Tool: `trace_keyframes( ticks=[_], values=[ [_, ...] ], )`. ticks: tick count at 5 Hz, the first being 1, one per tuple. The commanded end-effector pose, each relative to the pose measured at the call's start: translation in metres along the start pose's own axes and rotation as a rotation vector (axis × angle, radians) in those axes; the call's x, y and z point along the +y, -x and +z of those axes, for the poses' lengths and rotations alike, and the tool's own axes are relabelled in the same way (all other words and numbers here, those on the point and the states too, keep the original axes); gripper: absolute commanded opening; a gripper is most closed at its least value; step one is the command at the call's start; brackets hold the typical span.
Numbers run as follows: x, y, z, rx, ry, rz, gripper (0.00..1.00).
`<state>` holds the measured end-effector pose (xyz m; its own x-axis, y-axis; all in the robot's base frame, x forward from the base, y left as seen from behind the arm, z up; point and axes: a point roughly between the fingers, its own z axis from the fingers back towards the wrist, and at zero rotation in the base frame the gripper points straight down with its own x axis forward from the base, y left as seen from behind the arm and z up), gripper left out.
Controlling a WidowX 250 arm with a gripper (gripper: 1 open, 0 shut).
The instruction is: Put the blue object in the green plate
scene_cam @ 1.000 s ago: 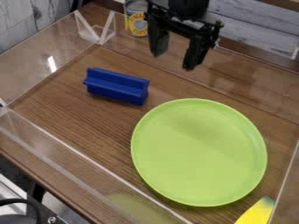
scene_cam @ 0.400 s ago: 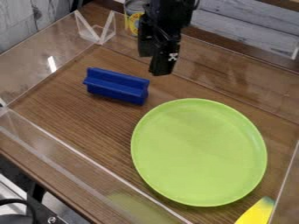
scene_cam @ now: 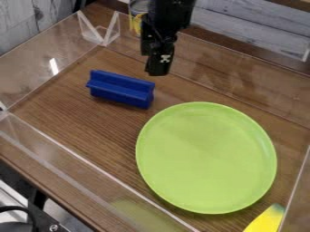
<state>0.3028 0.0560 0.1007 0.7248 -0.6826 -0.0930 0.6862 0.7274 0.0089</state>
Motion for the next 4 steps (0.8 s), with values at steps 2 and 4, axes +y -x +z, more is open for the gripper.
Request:
trace_keyframes(
  ticks=[2,4],
  values=[
    [0.013,0.014,-0.005,-0.011,-0.047,-0.097,1.00],
    [0.026,0.026,-0.021,-0.019,-0.065,-0.145,1.00]
  ],
)
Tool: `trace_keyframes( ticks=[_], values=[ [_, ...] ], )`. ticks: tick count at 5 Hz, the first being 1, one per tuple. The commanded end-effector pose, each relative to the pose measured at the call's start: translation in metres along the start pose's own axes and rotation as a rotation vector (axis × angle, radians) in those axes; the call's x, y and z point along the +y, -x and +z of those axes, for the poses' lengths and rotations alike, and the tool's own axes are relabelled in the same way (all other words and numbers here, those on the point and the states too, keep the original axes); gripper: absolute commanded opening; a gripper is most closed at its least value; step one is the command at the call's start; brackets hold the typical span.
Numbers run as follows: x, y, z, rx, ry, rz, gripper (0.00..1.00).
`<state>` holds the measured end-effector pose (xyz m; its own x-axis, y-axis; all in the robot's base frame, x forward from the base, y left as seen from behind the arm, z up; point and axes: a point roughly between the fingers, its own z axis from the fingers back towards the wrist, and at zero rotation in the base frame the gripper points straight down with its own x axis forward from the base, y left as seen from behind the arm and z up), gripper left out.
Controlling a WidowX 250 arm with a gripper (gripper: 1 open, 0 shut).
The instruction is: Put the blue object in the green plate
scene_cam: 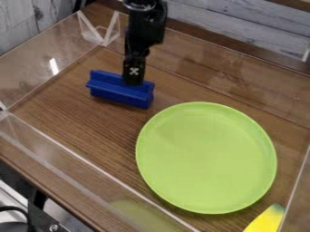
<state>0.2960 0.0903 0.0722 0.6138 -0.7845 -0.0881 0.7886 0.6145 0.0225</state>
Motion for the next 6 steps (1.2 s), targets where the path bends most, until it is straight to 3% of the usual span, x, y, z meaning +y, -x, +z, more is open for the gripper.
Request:
trace_keyframes(
  ticks=[1,6],
  values=[
    [0.007,0.005,0.004,-0.011,-0.042,0.002,1.00],
    [-0.001,0.008,-0.015,-0.023,-0.036,0.026,1.00]
  ],
)
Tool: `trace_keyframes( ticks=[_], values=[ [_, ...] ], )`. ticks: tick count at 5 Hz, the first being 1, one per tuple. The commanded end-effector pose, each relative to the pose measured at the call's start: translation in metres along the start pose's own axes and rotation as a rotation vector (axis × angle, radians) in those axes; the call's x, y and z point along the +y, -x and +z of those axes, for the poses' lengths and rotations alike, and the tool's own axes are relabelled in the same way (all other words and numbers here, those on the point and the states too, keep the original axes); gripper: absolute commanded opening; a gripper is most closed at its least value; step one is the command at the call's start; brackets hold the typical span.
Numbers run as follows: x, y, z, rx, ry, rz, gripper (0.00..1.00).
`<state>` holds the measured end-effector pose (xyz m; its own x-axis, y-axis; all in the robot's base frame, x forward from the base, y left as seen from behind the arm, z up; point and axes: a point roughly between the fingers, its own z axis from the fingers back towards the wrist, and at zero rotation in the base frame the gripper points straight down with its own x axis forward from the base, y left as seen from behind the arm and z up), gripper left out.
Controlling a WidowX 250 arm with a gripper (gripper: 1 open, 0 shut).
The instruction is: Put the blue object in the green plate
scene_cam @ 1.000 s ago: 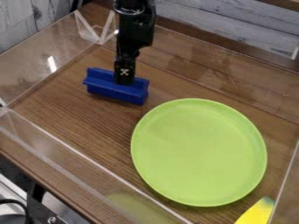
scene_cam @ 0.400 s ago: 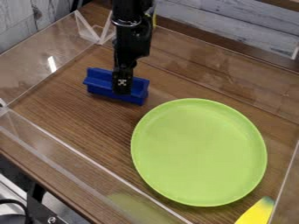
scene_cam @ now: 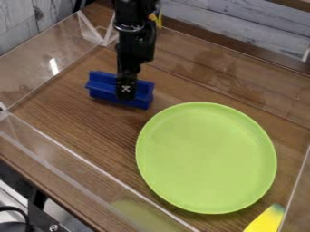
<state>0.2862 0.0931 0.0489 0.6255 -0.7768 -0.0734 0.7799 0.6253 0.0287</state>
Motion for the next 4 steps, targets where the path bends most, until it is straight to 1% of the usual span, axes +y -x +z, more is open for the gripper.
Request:
trace_keyframes(
  ticks=[1,4],
  values=[
    [0.0050,0.0029,0.0050,-0.011,-0.028,0.014,1.00],
    [0.0012,0.0057,-0.0027,-0.014,-0.018,0.020,1.00]
  ],
)
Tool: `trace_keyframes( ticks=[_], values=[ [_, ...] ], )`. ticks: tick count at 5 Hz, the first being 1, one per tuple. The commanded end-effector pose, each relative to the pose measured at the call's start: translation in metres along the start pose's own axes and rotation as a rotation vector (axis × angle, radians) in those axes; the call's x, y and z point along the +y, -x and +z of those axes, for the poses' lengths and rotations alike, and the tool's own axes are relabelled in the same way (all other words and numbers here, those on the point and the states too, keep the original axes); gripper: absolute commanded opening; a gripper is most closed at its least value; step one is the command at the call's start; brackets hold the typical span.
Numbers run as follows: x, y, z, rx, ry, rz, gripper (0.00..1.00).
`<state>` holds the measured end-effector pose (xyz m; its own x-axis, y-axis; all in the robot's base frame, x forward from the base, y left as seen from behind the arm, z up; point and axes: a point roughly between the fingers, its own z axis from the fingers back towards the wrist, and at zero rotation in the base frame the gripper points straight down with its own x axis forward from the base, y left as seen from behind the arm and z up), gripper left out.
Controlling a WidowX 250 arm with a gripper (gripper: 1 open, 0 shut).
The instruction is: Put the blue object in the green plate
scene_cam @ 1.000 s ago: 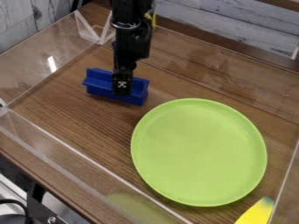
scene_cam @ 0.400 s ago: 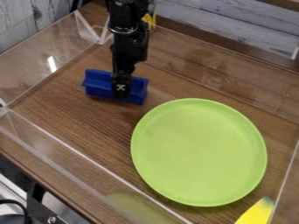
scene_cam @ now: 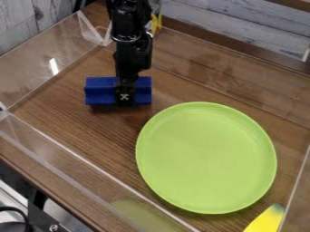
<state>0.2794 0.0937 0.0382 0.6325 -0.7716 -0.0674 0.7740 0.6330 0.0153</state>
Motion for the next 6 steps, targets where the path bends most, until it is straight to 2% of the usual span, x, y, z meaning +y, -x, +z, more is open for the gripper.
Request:
trace_keyframes(
  ticks=[1,6],
  values=[
    [0.008,0.001,0.004,-0.013,-0.028,0.014,0.00],
    [0.004,-0.007,0.016,-0.015,-0.026,0.033,0.00]
  ],
)
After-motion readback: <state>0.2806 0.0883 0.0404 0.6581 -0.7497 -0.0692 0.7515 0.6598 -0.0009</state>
